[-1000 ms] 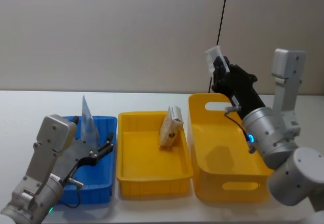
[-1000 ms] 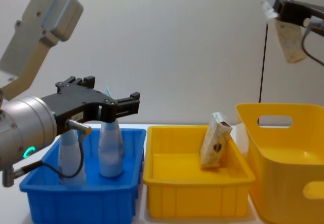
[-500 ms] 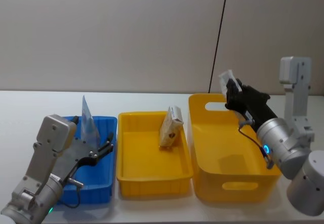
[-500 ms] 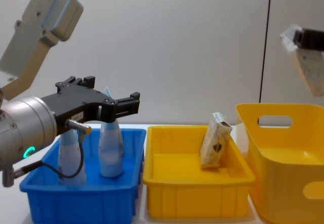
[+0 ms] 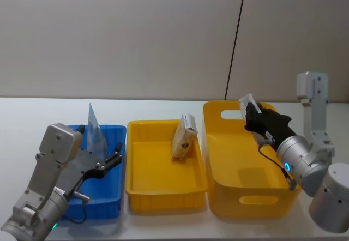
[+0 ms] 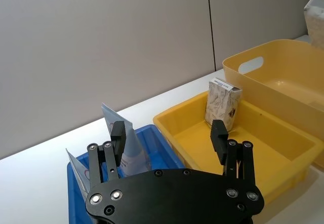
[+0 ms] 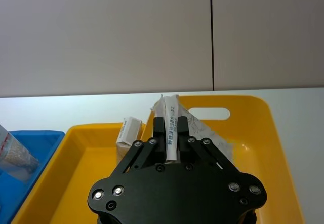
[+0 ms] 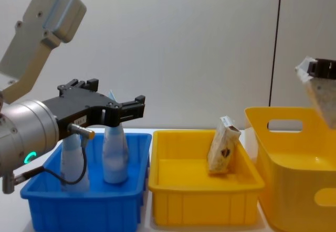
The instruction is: Bimanual collaborative sorting of washing and personal care products
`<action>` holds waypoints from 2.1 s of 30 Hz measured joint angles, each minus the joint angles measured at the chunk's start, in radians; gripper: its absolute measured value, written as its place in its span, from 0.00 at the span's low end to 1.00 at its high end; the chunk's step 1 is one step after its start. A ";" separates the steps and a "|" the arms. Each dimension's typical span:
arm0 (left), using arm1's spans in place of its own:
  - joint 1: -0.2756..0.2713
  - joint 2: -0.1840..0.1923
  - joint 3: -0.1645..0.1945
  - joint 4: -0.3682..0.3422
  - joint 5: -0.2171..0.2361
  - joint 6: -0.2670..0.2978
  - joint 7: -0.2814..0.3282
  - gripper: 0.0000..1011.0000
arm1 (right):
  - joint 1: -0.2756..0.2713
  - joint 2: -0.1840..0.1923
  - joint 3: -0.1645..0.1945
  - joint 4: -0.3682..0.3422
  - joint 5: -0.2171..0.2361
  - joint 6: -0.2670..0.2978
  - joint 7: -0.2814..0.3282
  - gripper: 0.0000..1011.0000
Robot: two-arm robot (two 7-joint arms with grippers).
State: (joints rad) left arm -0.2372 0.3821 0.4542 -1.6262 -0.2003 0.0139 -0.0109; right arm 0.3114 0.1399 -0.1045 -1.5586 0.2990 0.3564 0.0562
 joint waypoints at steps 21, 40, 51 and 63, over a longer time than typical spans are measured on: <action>0.000 0.000 0.000 0.000 0.000 0.000 0.000 0.99 | 0.014 -0.004 0.005 0.033 -0.007 0.027 -0.008 0.78; -0.061 -0.020 0.006 0.027 0.032 -0.012 -0.003 0.99 | 0.016 -0.005 0.006 0.038 -0.008 0.031 -0.010 0.99; -0.178 -0.077 0.003 0.105 0.078 -0.021 0.018 0.99 | 0.017 -0.005 0.006 0.039 -0.008 0.032 -0.010 0.99; -0.194 -0.100 -0.042 0.103 0.055 0.063 0.029 0.99 | 0.017 -0.005 0.006 0.039 -0.008 0.032 -0.010 0.99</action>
State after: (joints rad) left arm -0.4316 0.2826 0.4127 -1.5231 -0.1455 0.0770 0.0181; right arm 0.3281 0.1348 -0.0983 -1.5192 0.2914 0.3889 0.0464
